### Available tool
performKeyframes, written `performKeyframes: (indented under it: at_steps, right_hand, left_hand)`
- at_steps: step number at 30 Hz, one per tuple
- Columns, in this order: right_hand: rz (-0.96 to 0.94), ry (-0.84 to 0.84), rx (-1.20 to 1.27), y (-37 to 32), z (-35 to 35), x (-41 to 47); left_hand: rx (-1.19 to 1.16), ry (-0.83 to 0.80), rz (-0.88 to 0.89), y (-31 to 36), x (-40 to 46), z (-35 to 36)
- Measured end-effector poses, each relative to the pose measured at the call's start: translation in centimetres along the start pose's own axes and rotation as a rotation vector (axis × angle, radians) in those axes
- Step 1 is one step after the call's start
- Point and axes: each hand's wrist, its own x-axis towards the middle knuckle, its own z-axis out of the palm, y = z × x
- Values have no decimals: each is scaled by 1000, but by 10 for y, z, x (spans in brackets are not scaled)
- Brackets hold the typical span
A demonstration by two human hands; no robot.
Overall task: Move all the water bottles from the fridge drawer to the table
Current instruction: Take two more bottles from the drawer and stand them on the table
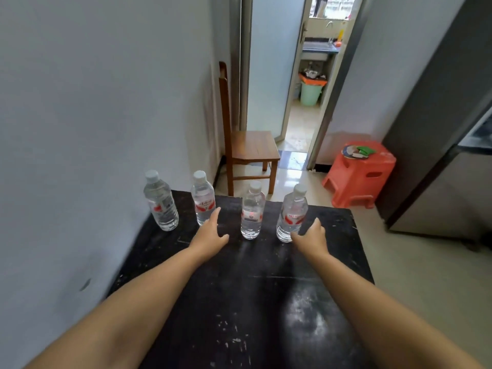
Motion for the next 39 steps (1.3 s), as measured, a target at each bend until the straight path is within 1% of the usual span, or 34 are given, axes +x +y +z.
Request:
performKeyframes:
  at_steps: [2,4,8,10,12,14,17,19,23,25,31,34,35,37,39]
  right_hand:
    - [-58,29,-17,-15,-4,-22]
    - [-157,11,-48,-30,-2,-51]
    - [-383,-135,-251,-54,23,-127]
    - [-483,-210,-400,-63,43,-169]
    - [-573,-251,-560,-72,66,-208]
    - [-647,-282,-660,-81,91,-249]
    - [-741,-329,-733,-95,127,-299]
    - [-794,-355,-759,-103,147,-328]
    - [-939,-434,-814,-112,180,-378]
    - [-1013,-457,-862,-115,190,-396]
    - [-1265,-583,-961,-122,218,-437]
    - [-1413,-698,-991,-110,228,-465]
    - [-1451,-719,-997,-105,231,-471]
    - [-1550,-781,-1017,-90,235,-492]
    - [-1665,-844,-1031,-74,240,-518]
  left_hand:
    - [65,27,57,3,-23,-17]
    - [111,60,96,3,-50,-33]
    - [193,72,159,-16,-122,-60]
    - [255,74,143,-38,-162,-74]
    - [271,89,96,-64,-203,-91]
    - [241,123,23,-91,-248,-113]
    - [193,149,-87,-124,-311,-138]
    - [170,145,-141,-140,-345,-146]
    - [109,204,-234,-164,-400,-152]
    - [67,237,-277,-171,-423,-149]
    - [-73,441,-475,-185,-493,-136]
    - [-145,553,-620,-188,-535,-115]
    - [-165,566,-652,-188,-545,-109]
    - [-206,613,-737,-188,-573,-90]
    - [-245,695,-824,-183,-608,-66]
